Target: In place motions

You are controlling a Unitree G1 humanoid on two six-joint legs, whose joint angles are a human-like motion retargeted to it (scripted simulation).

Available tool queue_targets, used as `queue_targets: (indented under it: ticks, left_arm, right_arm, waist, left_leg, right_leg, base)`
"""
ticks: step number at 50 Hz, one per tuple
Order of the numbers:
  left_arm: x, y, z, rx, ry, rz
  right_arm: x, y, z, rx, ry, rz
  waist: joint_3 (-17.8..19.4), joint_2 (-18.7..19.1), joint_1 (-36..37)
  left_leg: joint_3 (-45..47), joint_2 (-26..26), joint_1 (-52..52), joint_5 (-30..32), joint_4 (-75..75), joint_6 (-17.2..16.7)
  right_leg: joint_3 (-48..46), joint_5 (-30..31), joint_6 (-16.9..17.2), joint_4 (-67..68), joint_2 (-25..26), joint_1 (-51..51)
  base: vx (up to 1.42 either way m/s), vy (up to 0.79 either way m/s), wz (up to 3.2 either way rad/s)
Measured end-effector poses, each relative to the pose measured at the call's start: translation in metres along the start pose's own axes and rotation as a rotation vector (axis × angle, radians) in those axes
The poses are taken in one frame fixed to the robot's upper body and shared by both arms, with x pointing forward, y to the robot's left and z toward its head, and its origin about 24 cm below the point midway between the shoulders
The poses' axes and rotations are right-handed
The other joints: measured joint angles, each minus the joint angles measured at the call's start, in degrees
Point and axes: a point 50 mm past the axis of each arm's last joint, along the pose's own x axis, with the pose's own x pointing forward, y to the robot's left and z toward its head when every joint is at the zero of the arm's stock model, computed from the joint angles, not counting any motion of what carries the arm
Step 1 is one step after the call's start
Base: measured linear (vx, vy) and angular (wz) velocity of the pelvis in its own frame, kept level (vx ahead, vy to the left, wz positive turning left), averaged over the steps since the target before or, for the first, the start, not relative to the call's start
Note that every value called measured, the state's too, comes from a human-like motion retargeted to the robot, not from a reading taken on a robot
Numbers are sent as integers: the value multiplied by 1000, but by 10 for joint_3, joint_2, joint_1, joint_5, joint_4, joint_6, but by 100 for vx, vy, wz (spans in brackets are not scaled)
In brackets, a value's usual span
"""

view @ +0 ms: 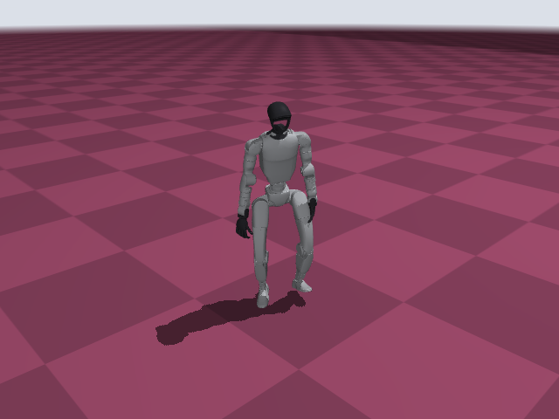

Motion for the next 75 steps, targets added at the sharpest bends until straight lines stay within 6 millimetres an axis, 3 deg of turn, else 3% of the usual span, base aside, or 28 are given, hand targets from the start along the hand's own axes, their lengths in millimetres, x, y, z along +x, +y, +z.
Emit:
queue_targets:
  ticks: [3,7,11,15,22,25,28,32,38,43,46,48,52,58,65,67,68,70,72,75]
  left_arm:
    - [-9,14,29,51,-15,21]
    - [-13,23,36,80,-19,45]
    - [-8,7,29,24,-8,4]
    - [2,-17,8,-43,-17,-65]
    - [9,-37,-71,-45,144,-62]
    - [5,-36,-108,-46,251,-48]
    - [-2,-36,-135,-64,407,-56]
    - [-5,-39,-143,-223,452,-47]
    - [-1,-41,-138,-339,361,-107]
    - [4,-41,-118,-452,250,-116]
    - [6,-39,-104,-450,193,-139]
    - [7,-39,-100,-433,171,-145]
    - [7,-50,-104,-403,191,-153]
    - [3,-63,-132,-363,284,-186]
    - [-11,-76,-178,-403,466,-235]
    - [-15,-80,-188,-441,509,-246]
    - [-17,-82,-192,-461,526,-252]
    - [-21,-86,-199,-508,556,-263]
    - [-24,-89,-205,-545,583,-282]
    - [-27,-91,-209,-613,609,-310]
  right_arm:
    - [0,-19,34,-139,-47,-18]
    - [-1,-23,55,-146,-111,-2]
    - [-3,-15,70,-103,-196,44]
    - [-4,-6,64,-86,-261,78]
    - [-4,16,6,-249,-158,136]
    - [-6,30,-31,-300,-31,162]
    - [-12,48,-68,-203,164,191]
    - [-25,72,-100,91,362,241]
    - [-42,99,-127,355,484,257]
    - [-34,93,-110,318,423,219]
    - [-26,83,-95,229,350,249]
    - [-22,75,-87,149,312,273]
    - [-17,57,-74,-38,301,294]
    - [-8,35,-41,-222,221,252]
    - [-4,51,-5,-188,60,280]
    - [-4,57,-3,-169,45,306]
    - [-5,60,-4,-162,42,318]
    - [-7,68,-11,-163,50,353]
    - [-10,77,-27,-165,94,391]
    - [-18,95,-58,-162,197,422]
  waist:
    - [28,3,-16]
    - [48,-10,-4]
    - [40,-10,-3]
    - [19,-7,-1]
    - [-18,22,-27]
    - [-64,30,-29]
    - [-69,39,-32]
    - [-34,41,-33]
    - [-56,32,-24]
    - [-33,-7,-29]
    - [-16,-33,-16]
    - [-6,-47,0]
    - [-8,-58,44]
    - [-5,-35,84]
    - [-12,-26,100]
    - [-19,-21,97]
    - [-25,-21,95]
    - [-39,-23,100]
    - [-60,-22,104]
    - [-101,-24,85]
  left_leg:
    - [-1,4,-38,-32,86,10]
    - [11,1,-20,-39,110,14]
    - [14,-5,28,5,2,12]
    - [17,-16,105,83,-180,0]
    - [3,-26,257,166,-404,-20]
    - [21,-36,287,172,-450,-23]
    - [13,-18,289,169,-432,-32]
    - [14,-7,334,164,-423,-32]
    - [30,24,337,157,-370,-53]
    - [48,42,270,219,-209,-6]
    - [45,37,193,271,-65,53]
    - [57,30,154,264,4,79]
    - [34,-28,82,259,12,74]
    - [6,-49,63,281,-200,41]
    - [-54,-45,82,249,-419,24]
    - [-7,-34,102,241,-416,6]
    - [7,-34,113,240,-406,15]
    - [132,-23,147,294,-408,29]
    - [9,-52,158,334,-421,39]
    - [-17,-54,172,294,-405,31]
  right_leg:
    - [33,-43,5,90,13,-42]
    - [47,-59,4,118,9,-32]
    - [40,-10,1,12,10,14]
    - [11,75,-12,-158,18,82]
    - [-50,169,-26,-368,51,220]
    - [-101,160,-16,-384,55,237]
    - [-24,139,-26,-357,72,228]
    - [-47,122,-28,-353,88,272]
    - [-31,93,-30,-349,105,289]
    - [-24,81,-30,-341,81,301]
    - [-16,76,-28,-338,61,306]
    - [-9,73,-29,-340,53,313]
    - [11,70,-31,-342,47,313]
    - [41,46,-28,-335,76,336]
    - [52,7,-14,-319,91,391]
    - [49,4,-10,-310,95,407]
    - [44,7,-8,-306,94,414]
    - [49,26,-3,-295,90,430]
    - [49,67,3,-279,84,445]
    - [33,167,0,-216,70,443]
  base:
    - [-16,6,1]
    - [2,-2,-14]
    - [0,0,0]
    - [4,-1,-5]
    - [29,-8,5]
    - [42,-13,-31]
    - [30,-13,5]
    - [17,-24,7]
    - [36,-20,0]
    - [17,-20,-7]
    - [18,-11,-22]
    - [19,-3,-49]
    - [21,8,-68]
    - [28,20,-73]
    - [40,32,-42]
    - [43,42,-15]
    - [46,49,-18]
    - [53,56,-38]
    - [56,58,-3]
    - [63,58,41]
